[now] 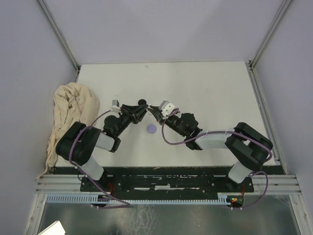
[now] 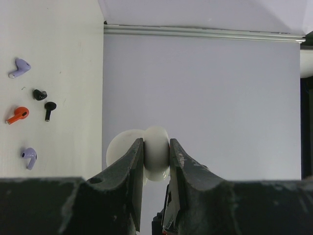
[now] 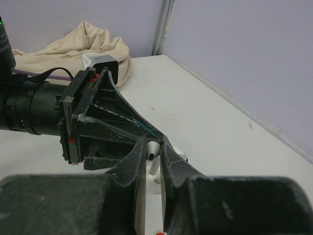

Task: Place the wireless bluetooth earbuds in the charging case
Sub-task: Place the earbud in the charging case.

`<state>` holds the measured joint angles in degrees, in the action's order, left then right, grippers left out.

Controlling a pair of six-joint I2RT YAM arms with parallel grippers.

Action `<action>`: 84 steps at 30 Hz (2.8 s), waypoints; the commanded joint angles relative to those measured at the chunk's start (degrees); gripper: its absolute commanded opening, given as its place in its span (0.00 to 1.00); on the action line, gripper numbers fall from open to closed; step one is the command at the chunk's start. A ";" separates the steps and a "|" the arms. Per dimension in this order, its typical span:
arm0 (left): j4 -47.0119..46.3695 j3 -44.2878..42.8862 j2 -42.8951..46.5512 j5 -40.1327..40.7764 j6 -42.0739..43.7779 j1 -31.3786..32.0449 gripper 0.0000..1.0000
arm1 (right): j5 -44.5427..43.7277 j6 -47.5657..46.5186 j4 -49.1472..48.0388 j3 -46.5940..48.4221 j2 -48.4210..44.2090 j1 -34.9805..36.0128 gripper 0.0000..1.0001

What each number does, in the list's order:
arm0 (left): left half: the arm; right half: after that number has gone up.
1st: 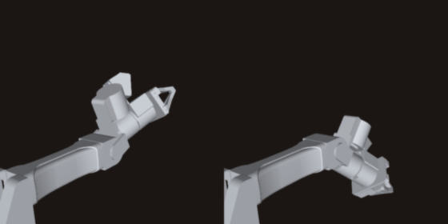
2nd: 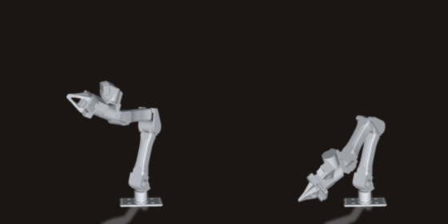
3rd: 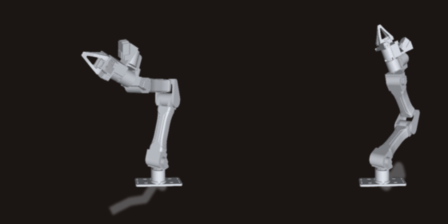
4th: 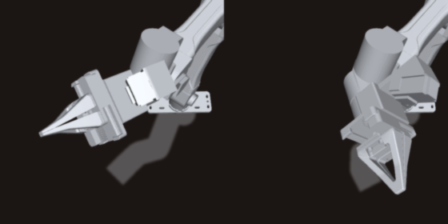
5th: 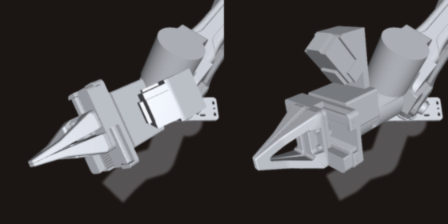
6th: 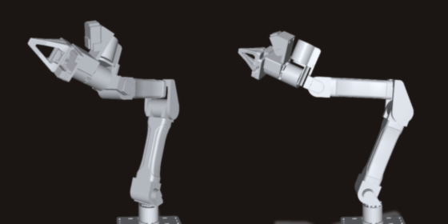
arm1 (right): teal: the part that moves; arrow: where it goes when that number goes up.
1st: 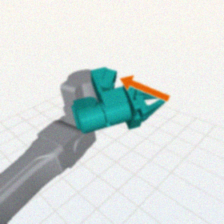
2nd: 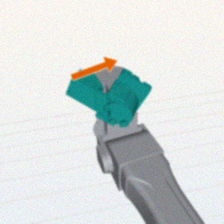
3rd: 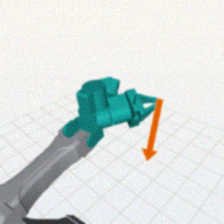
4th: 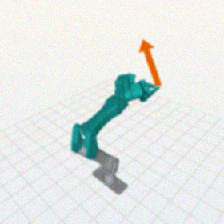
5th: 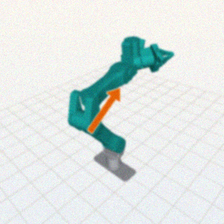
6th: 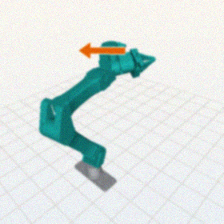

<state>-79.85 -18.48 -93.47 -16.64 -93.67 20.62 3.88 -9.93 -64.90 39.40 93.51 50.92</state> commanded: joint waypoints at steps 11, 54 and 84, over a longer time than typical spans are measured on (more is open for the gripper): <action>-2.59 -0.46 3.65 -0.14 -2.35 0.29 0.03 | -2.58 -1.80 -9.05 -1.07 2.90 0.50 0.01; -0.48 -0.90 4.98 4.25 -6.65 0.30 0.03 | -12.18 -8.71 -17.71 -3.19 8.35 4.75 0.04; -2.71 -1.19 0.65 5.27 -5.53 0.29 0.03 | -16.93 -7.11 -17.73 -4.50 0.93 6.74 0.53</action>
<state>-78.54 -18.44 -92.55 -12.10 -98.74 20.99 -10.44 -18.17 -80.03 35.62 99.96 57.39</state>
